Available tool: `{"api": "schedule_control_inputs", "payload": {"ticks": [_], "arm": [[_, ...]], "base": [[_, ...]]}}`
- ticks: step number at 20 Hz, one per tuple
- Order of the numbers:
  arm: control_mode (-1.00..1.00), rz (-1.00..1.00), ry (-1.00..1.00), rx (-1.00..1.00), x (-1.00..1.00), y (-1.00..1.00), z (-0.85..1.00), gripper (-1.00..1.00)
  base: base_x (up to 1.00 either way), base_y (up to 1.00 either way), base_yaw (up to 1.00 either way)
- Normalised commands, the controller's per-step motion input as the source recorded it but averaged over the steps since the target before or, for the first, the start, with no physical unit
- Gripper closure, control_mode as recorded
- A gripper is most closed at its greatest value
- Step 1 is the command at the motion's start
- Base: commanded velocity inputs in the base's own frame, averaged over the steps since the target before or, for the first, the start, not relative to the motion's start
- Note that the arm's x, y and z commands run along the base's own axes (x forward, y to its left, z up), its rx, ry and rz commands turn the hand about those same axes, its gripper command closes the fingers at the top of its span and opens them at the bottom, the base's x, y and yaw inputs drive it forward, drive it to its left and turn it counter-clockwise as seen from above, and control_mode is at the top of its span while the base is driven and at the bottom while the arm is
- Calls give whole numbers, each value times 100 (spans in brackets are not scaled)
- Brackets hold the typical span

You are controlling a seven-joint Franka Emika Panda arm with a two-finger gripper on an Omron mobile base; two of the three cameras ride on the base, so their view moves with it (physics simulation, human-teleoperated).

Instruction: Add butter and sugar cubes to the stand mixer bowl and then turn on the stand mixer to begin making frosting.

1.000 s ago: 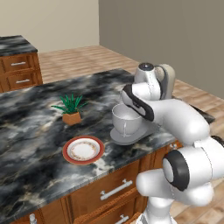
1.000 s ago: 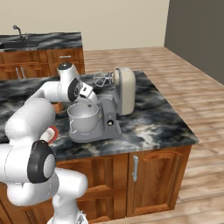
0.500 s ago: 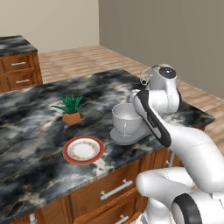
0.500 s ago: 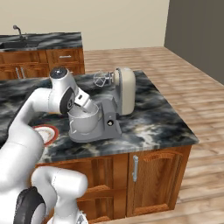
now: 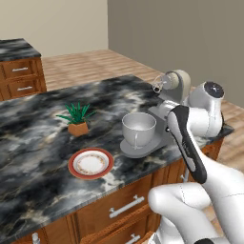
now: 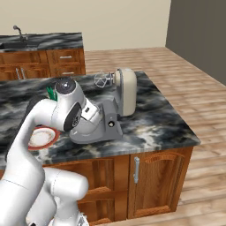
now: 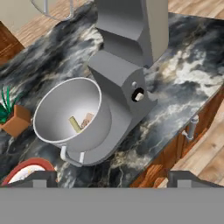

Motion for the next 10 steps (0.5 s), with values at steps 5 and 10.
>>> {"api": "schedule_control_inputs", "payload": {"ticks": [5,10], "arm": [[-100,0,-5,12,-18,-71,10,-100],[-100,0,-5,14,-10,-73,10,-100]], "base": [[0,0,0],[0,0,0]]}}
